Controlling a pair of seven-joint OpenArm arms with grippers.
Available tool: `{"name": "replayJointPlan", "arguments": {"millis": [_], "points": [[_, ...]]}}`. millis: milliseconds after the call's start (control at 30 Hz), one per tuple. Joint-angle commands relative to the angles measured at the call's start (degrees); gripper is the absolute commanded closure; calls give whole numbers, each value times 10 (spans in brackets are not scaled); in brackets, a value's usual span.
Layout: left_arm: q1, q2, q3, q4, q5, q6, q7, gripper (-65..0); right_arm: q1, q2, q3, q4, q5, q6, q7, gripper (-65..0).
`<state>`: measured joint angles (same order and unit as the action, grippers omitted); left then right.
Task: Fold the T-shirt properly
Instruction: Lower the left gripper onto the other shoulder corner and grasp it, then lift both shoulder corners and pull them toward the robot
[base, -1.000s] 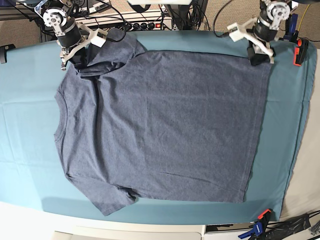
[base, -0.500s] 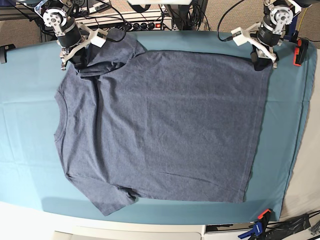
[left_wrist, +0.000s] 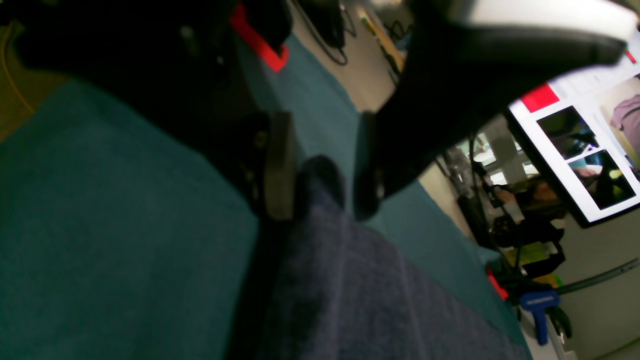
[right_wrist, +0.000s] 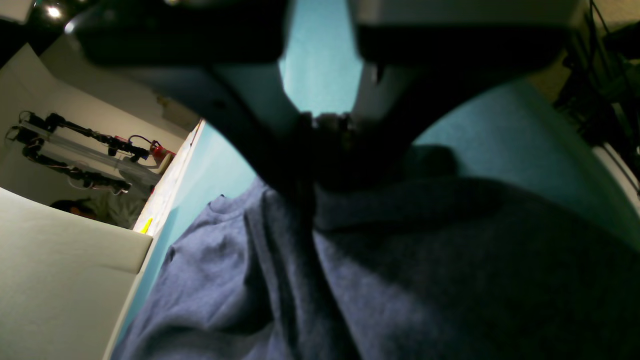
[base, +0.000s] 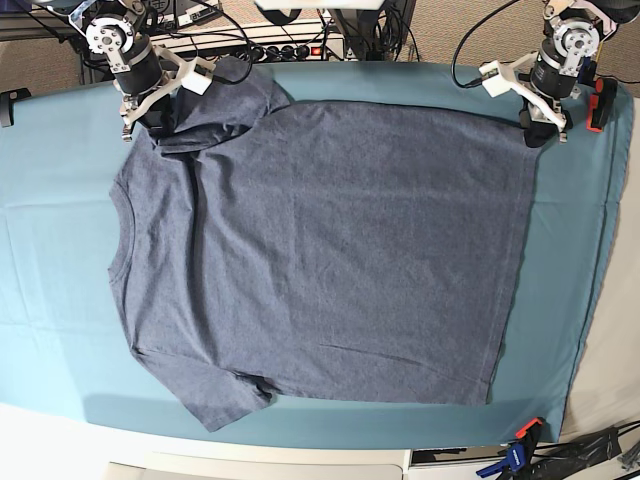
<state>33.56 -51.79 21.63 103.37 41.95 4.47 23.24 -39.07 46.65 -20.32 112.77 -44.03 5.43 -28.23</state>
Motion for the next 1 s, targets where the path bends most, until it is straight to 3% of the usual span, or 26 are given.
{"name": "replayJointPlan", "arguments": {"millis": [0, 100, 133, 233, 300, 433, 700, 967], "points": [[9, -7, 4, -13, -34, -58, 7, -217, -1, 8, 5, 8, -5, -10, 2, 0], [9, -6, 4, -13, -42, -55, 2, -205, -2, 8, 5, 8, -5, -12, 4, 0], [9, -6, 4, -13, -49, -50, 2, -174, -2, 7, 5, 8, -5, -17, 4, 0], [9, -6, 4, -13, -63, -24, 3, 0, -2, 6, 5, 8, -1, -54, 2, 0], [9, -6, 4, -13, -62, -5, 3, 0, -1, 6, 5, 8, -1, -71, 0, 0], [9, -6, 4, -12, -62, 24, 3, 0, -2, 6, 5, 8, -1, -74, -17, 0], [20, -14, 4, 18, -69, 24, 40, 0, -13, 10, 5, 8, -10, -74, -36, 0], [65, -54, 3, 75, -73, 35, 72, 0, -64, 52, 5, 8, -36, -75, -47, 0]]}}
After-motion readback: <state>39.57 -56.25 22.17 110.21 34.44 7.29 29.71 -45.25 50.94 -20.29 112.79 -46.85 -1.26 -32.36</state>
